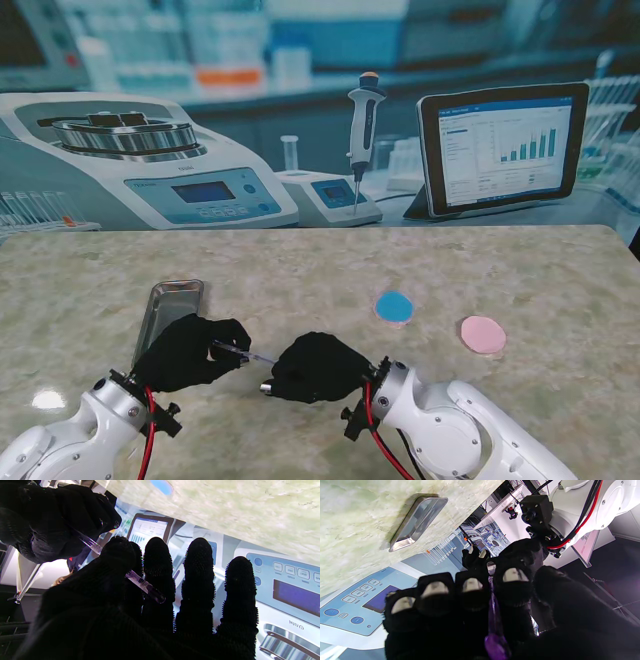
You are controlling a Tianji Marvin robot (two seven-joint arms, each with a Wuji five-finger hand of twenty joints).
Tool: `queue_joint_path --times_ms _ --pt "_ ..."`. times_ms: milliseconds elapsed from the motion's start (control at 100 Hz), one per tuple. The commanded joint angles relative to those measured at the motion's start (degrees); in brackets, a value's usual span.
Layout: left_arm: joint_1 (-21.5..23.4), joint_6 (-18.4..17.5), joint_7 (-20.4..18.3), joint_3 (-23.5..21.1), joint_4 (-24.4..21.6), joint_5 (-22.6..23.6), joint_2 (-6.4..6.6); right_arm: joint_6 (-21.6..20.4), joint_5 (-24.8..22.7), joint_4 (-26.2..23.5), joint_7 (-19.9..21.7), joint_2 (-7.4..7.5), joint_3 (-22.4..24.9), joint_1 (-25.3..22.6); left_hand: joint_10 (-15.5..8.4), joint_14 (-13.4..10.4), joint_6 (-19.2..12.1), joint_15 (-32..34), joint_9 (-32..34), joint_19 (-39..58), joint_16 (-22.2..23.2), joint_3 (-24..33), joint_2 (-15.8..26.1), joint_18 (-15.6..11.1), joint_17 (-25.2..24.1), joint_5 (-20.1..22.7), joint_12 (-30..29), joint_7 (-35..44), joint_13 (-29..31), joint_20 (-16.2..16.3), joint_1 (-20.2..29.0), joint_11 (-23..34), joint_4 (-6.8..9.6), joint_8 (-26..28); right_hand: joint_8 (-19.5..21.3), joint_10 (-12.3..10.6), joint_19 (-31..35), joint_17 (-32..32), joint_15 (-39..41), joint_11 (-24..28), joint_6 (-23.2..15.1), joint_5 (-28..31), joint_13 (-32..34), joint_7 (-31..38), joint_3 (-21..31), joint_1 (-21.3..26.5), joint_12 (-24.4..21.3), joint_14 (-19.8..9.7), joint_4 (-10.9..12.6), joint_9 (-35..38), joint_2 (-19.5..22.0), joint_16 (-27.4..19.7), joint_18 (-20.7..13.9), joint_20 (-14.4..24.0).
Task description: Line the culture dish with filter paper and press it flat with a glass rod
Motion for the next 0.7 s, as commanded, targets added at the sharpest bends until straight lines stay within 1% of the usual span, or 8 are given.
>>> queue_joint_path --times_ms 0,250,390,450,500,550,640,690 --pt "0.3 0.3 -0.2 0.1 -0.2 -0.3 -0.05 0.5 -0.2 -0.2 -0.2 -0.38 -0.3 -0.5 0.3 1.1 -1.9 -0.2 -0.4 1.9 0.2 -0.8 4.7 1.9 -1.0 1.8 -1.1 4.6 0.6 2.5 5.3 0.3 4.41 -0.9 2.4 -1.5 6.0 1.2 5.8 4.0 0.5 3.3 3.7 3.5 1.0 -2.2 3.6 -0.7 3.0 2.7 0.6 1.9 -0.7 1.9" --pt "0.4 0.2 -1.0 0.0 -0.3 -1.4 0.01 1.4 -0.4 -0.3 -1.2 -0.64 -0.2 -0.9 2.1 1.4 0.5 -5.8 -2.9 0.3 -2.2 -9.4 7.8 1.5 -2.7 0.8 -4.6 0.8 -2.0 2.1 9.4 -6.5 6.97 -10.5 5.6 -2.1 7.7 2.6 9.5 8.0 -0.7 6.8 5.9 8.6 1.2 -4.5 9.6 -3.1 6.8 4.9 0.5 4.2 -0.4 4.2" --pt "0.7 0.2 -2.3 -0.3 -0.6 -2.7 0.17 1.9 -1.1 -0.5 -1.6 -0.69 0.0 -1.1 3.9 0.9 3.7 -15.0 -7.4 -3.5 -6.1 -12.5 8.3 0.6 -5.4 -2.4 -8.6 -9.7 -6.7 1.0 8.8 -20.5 8.11 -12.9 6.5 -2.6 9.2 4.4 11.4 9.6 -1.5 8.5 7.6 10.5 1.3 -5.5 11.7 -4.3 7.9 6.2 0.2 5.1 -0.4 4.9" --pt "0.8 0.1 -2.6 -0.5 -0.6 -2.8 0.21 2.2 -1.4 -0.5 -2.0 -0.76 0.1 -1.2 5.6 0.6 5.1 -18.8 -11.7 -5.5 -7.6 -8.2 6.8 0.4 -6.4 -3.7 -13.6 -14.5 -8.8 0.2 4.7 -22.9 7.39 -12.8 7.0 -2.7 9.8 5.0 12.1 10.2 -1.5 8.7 8.3 11.4 1.3 -5.7 12.3 -4.4 8.3 6.8 -0.2 5.3 -0.4 5.0" --pt "0.8 -0.1 -2.9 -0.6 -0.6 -2.9 0.26 2.4 -1.7 -0.5 -2.4 -0.86 0.2 -1.3 6.1 0.0 6.5 -23.0 -16.4 -8.1 -9.7 0.8 6.0 0.0 -7.6 -4.9 -22.3 -19.8 -11.0 -0.8 -3.3 -23.3 6.85 -12.4 7.3 -2.7 10.2 5.5 12.6 10.5 -1.4 8.8 8.8 12.3 1.5 -5.9 12.8 -4.6 8.7 7.2 -0.5 5.5 -0.4 5.0" --pt "0.9 -0.3 -2.9 -0.7 -0.6 -2.9 0.27 2.5 -2.2 -0.5 -3.0 -0.96 0.3 -1.4 6.1 -0.4 7.7 -26.4 -19.6 -10.0 -11.3 7.6 6.6 -0.2 -8.4 -6.6 -25.6 -23.8 -13.0 -1.6 -10.4 -25.9 9.58 -12.4 7.4 -2.8 10.9 6.5 13.2 10.9 -1.5 8.9 9.7 13.3 1.8 -6.2 13.3 -4.8 9.1 7.9 -0.7 5.7 -0.3 5.1" --pt "1.0 -0.7 -3.4 -1.0 -0.6 -3.2 0.35 2.7 -3.0 -0.5 -3.4 -0.99 0.5 -1.5 5.9 -1.2 8.6 -33.4 -26.8 -16.2 -14.6 10.5 5.0 -0.7 -11.8 -11.1 -29.6 -29.4 -18.1 -3.9 -17.3 -30.5 9.88 -14.0 7.2 -3.2 12.1 8.3 14.1 11.4 -1.7 9.1 11.0 15.2 2.2 -6.6 14.0 -5.3 9.6 9.2 -1.2 5.9 -0.4 4.8" --pt "1.1 -1.1 -3.7 -1.3 -0.5 -3.5 0.40 2.8 -3.2 -0.6 -3.5 -1.01 0.5 -1.5 5.7 -1.6 8.8 -37.4 -31.3 -20.3 -16.6 7.2 6.9 -1.1 -13.8 -13.9 -31.4 -32.4 -21.3 -5.3 -18.8 -32.7 9.69 -15.4 6.9 -3.3 12.9 9.4 15.0 11.6 -1.7 9.2 11.0 16.1 2.4 -6.7 14.3 -5.5 9.8 9.8 -1.4 6.5 -0.2 4.5"
